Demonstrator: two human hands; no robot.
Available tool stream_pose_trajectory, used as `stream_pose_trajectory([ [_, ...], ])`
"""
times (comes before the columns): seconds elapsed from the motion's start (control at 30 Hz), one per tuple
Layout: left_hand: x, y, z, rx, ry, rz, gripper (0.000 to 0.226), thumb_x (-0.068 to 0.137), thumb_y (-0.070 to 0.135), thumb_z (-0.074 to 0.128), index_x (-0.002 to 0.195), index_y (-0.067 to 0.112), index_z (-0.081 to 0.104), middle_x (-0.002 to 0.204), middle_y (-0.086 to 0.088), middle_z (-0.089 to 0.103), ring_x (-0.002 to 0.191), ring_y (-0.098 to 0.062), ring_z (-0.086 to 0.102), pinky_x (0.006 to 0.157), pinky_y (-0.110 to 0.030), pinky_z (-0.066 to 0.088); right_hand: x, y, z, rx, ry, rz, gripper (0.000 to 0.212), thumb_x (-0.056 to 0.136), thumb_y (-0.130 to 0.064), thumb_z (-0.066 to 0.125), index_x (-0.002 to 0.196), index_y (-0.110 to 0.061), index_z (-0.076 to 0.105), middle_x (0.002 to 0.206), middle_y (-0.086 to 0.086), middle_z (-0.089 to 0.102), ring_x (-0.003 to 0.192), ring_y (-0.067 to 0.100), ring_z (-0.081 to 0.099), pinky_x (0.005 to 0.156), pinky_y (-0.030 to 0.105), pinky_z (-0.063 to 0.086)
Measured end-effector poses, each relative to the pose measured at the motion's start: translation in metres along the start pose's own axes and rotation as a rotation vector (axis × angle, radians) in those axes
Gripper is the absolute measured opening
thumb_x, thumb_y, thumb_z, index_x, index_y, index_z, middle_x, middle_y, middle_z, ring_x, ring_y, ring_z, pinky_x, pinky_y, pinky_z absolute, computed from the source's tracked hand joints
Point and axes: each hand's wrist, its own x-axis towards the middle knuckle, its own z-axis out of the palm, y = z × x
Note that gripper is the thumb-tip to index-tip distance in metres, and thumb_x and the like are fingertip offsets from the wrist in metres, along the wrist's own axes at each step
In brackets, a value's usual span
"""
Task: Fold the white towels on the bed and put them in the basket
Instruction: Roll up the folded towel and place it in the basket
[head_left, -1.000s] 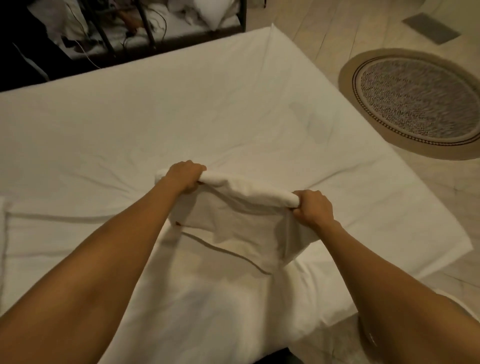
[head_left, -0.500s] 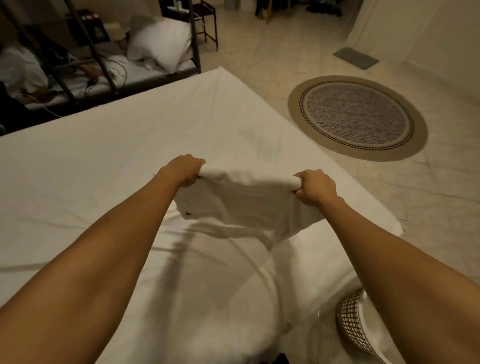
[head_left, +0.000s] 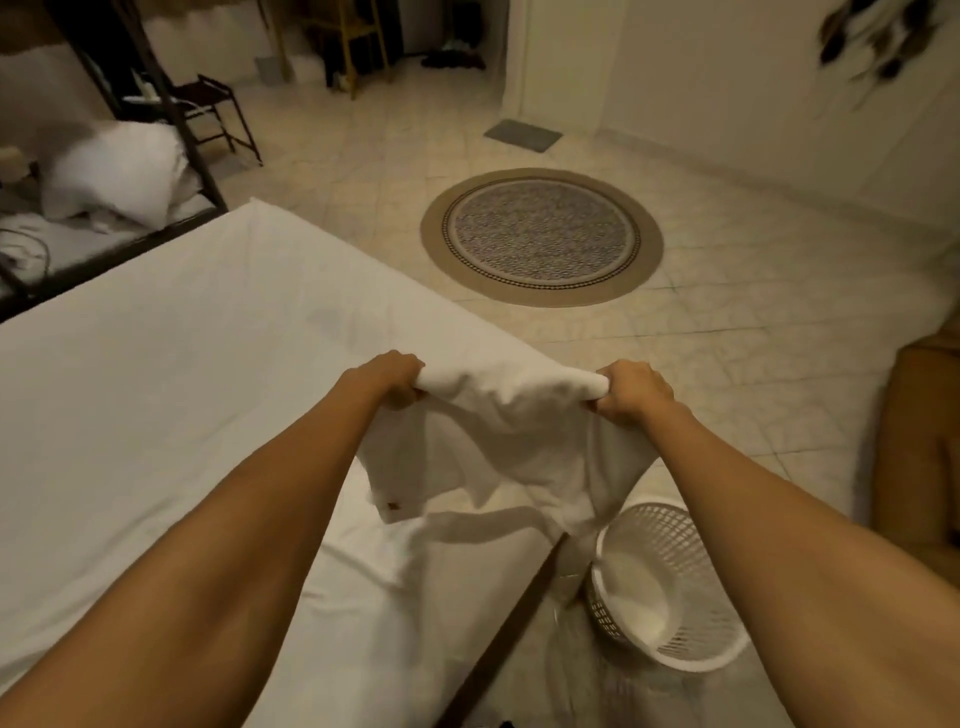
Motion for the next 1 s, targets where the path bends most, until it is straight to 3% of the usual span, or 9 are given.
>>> stream_pose_trajectory([
  [0.3,0.057,0.146,0.016,0.032,-0.080,0.187,0.043,0.092,0.035,0.054,0.126,0.009,0.053,0.130,-0.013,0.057,0.116,-0.030,0.055,0.100,-0.036,0.042,-0.014,0.133,-0.017,0.072,-0.010,0.260,0.034,0.081,-0.036,0.065,0.112,-0.022,0.066,0.111,0.013,0.065,0.099,0.033,0.060,0.071,0.033,0.044],
  [0.4,0.073,0.190,0.032,0.019,-0.101,0.252,0.043,0.093,0.037,0.052,0.125,0.008,0.055,0.130,-0.014,0.058,0.116,-0.030,0.055,0.101,-0.036,0.041,-0.020,0.167,-0.007,0.117,0.011,0.349,0.031,0.084,-0.035,0.063,0.111,-0.020,0.065,0.110,0.014,0.065,0.101,0.034,0.060,0.075,0.036,0.047],
  [0.63,0.106,0.280,0.063,-0.043,-0.179,0.354,0.045,0.097,0.037,0.044,0.123,0.003,0.055,0.127,-0.017,0.059,0.114,-0.033,0.056,0.096,-0.038,0.043,-0.020,0.223,0.029,0.315,0.099,0.559,0.039,0.084,-0.043,0.062,0.112,-0.017,0.064,0.110,0.015,0.065,0.101,0.035,0.060,0.069,0.031,0.041],
  [0.77,0.123,0.322,0.084,-0.138,-0.256,0.407,0.049,0.100,0.039,0.035,0.131,0.005,0.051,0.134,-0.019,0.056,0.119,-0.035,0.053,0.100,-0.040,0.042,-0.012,0.247,0.047,0.457,0.139,0.688,0.039,0.084,-0.044,0.064,0.109,-0.014,0.065,0.107,0.015,0.066,0.097,0.034,0.061,0.067,0.030,0.041],
  [1.0,0.135,0.375,0.135,-0.377,-0.390,0.384,0.047,0.102,0.036,0.028,0.143,0.016,0.040,0.146,-0.013,0.046,0.132,-0.034,0.043,0.109,-0.041,0.034,-0.008,0.284,0.079,0.597,0.147,0.803,0.039,0.089,-0.037,0.059,0.120,-0.014,0.059,0.117,0.015,0.064,0.108,0.036,0.058,0.076,0.031,0.042],
])
